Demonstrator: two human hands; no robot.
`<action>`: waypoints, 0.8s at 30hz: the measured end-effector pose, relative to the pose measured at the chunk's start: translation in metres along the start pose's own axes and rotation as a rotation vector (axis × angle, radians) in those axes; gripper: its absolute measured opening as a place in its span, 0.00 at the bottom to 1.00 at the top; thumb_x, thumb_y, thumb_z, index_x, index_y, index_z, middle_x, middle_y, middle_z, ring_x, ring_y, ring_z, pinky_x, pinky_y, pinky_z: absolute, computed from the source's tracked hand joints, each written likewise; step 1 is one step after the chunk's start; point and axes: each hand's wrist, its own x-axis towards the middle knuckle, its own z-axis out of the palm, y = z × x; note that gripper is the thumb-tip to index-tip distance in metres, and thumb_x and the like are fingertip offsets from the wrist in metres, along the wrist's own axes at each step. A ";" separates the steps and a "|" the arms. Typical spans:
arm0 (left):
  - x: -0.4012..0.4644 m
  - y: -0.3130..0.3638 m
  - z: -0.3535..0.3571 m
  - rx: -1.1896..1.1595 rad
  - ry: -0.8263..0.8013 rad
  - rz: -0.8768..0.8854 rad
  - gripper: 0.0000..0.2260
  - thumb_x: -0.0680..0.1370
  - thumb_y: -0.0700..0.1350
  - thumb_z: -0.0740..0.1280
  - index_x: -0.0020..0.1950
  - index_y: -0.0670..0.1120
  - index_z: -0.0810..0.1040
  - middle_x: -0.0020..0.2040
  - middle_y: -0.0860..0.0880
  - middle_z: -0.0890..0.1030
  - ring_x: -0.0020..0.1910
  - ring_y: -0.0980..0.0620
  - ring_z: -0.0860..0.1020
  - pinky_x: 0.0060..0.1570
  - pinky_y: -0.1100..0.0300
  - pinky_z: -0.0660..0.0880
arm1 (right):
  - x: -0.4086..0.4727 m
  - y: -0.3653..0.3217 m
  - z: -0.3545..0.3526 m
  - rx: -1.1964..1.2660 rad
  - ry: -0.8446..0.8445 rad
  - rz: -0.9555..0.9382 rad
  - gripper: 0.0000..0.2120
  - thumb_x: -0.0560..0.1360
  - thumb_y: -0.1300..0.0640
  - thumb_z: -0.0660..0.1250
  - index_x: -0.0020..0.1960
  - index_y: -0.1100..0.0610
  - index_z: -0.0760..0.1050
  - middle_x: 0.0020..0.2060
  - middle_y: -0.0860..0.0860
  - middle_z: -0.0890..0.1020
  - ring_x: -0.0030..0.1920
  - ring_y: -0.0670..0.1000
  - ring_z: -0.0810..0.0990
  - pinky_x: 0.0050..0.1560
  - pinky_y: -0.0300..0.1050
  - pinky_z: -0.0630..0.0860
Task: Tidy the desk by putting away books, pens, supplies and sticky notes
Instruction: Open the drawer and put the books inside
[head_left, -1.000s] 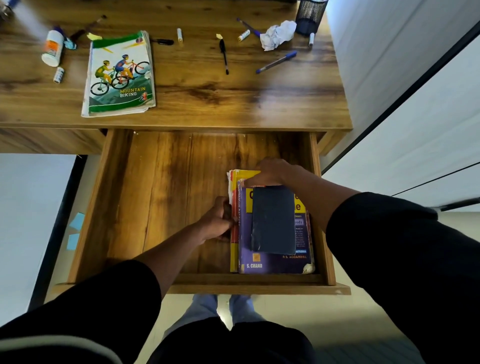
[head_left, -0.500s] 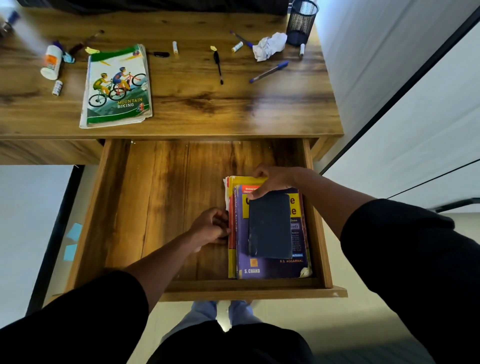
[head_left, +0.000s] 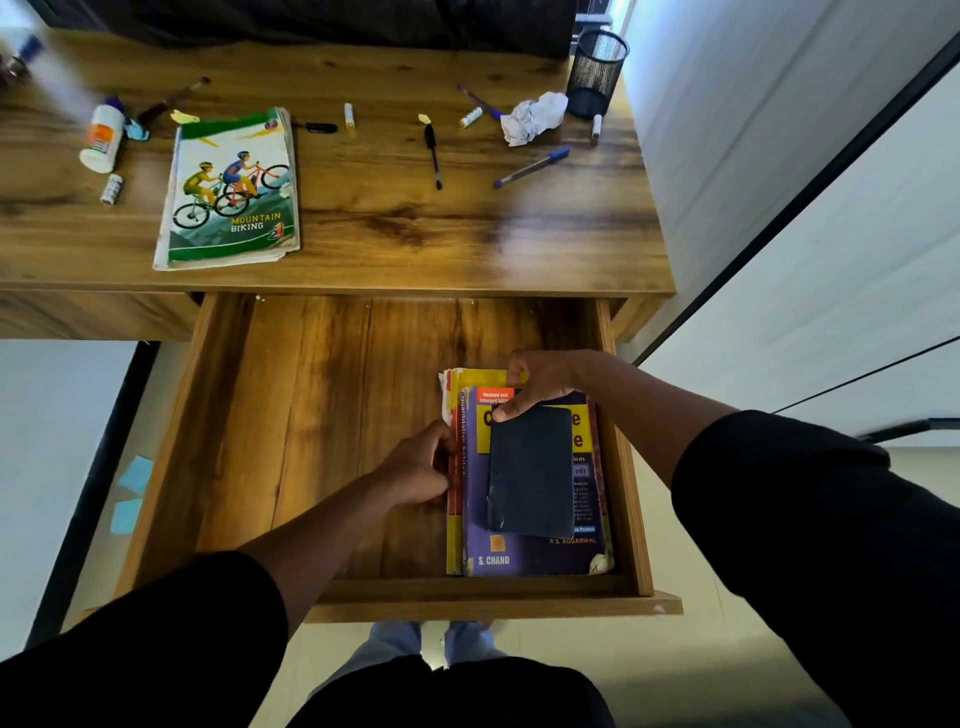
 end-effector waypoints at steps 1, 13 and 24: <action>0.000 -0.001 -0.003 -0.054 -0.033 0.008 0.19 0.75 0.36 0.73 0.57 0.55 0.71 0.57 0.50 0.78 0.52 0.50 0.82 0.44 0.49 0.85 | -0.001 -0.001 0.000 -0.012 0.002 -0.004 0.37 0.65 0.32 0.77 0.66 0.50 0.71 0.65 0.49 0.73 0.60 0.53 0.73 0.59 0.53 0.74; -0.004 -0.001 -0.003 0.037 -0.079 0.099 0.26 0.71 0.50 0.79 0.62 0.59 0.68 0.60 0.55 0.77 0.59 0.53 0.78 0.55 0.54 0.81 | -0.003 -0.003 -0.004 -0.064 0.013 -0.050 0.35 0.67 0.34 0.77 0.65 0.52 0.72 0.66 0.50 0.75 0.59 0.51 0.72 0.58 0.49 0.72; -0.011 -0.002 -0.097 0.265 0.283 0.285 0.13 0.78 0.52 0.72 0.61 0.54 0.77 0.52 0.55 0.82 0.52 0.55 0.81 0.52 0.55 0.80 | 0.023 -0.129 -0.065 -0.062 -0.041 -0.127 0.22 0.76 0.42 0.74 0.59 0.59 0.80 0.51 0.55 0.86 0.48 0.53 0.87 0.54 0.52 0.84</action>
